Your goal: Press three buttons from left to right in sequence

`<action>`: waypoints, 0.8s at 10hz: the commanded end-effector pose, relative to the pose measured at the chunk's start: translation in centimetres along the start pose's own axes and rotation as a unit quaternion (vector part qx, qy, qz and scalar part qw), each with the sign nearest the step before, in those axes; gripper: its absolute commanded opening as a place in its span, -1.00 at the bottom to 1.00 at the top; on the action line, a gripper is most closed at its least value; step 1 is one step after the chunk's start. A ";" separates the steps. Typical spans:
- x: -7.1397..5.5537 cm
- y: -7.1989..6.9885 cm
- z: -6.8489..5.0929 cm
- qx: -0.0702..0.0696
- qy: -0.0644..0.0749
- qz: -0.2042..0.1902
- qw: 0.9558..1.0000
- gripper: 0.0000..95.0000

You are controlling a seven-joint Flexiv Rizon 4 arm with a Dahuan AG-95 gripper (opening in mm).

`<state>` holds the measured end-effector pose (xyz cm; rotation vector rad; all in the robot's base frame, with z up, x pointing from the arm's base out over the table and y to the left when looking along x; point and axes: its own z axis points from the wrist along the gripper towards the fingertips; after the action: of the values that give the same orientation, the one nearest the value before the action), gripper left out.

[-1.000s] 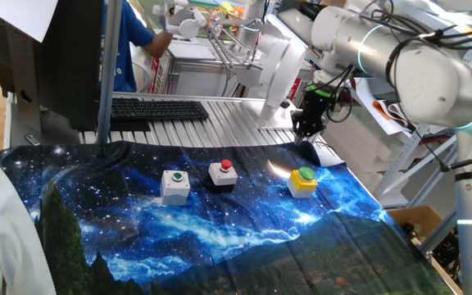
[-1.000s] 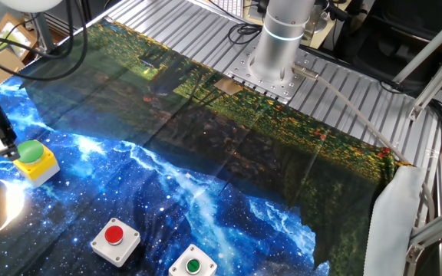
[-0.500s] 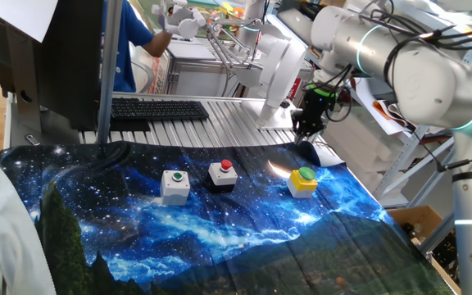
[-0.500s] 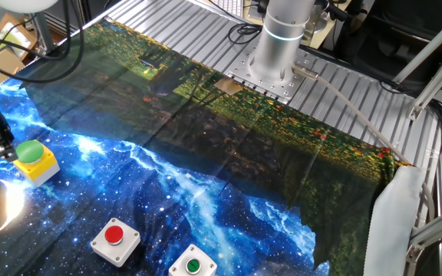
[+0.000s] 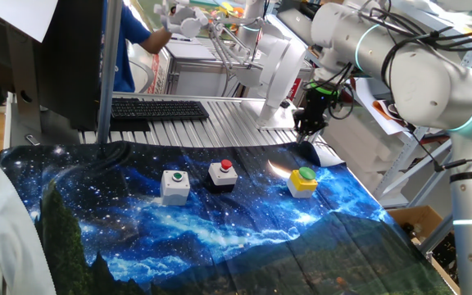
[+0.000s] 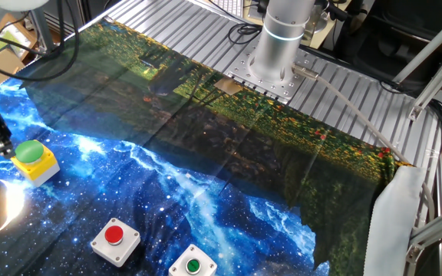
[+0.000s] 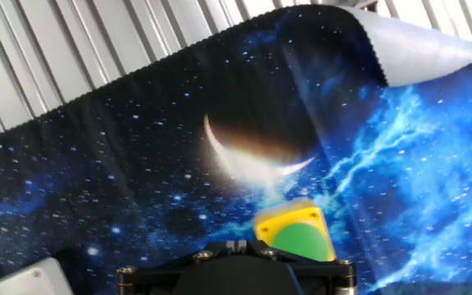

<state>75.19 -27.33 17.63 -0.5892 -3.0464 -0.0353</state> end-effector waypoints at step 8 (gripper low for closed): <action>0.7 -4.5 2.1 -0.015 0.002 0.006 1.000 -1.00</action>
<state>73.00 -31.36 15.57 -0.6103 -3.0265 -0.0928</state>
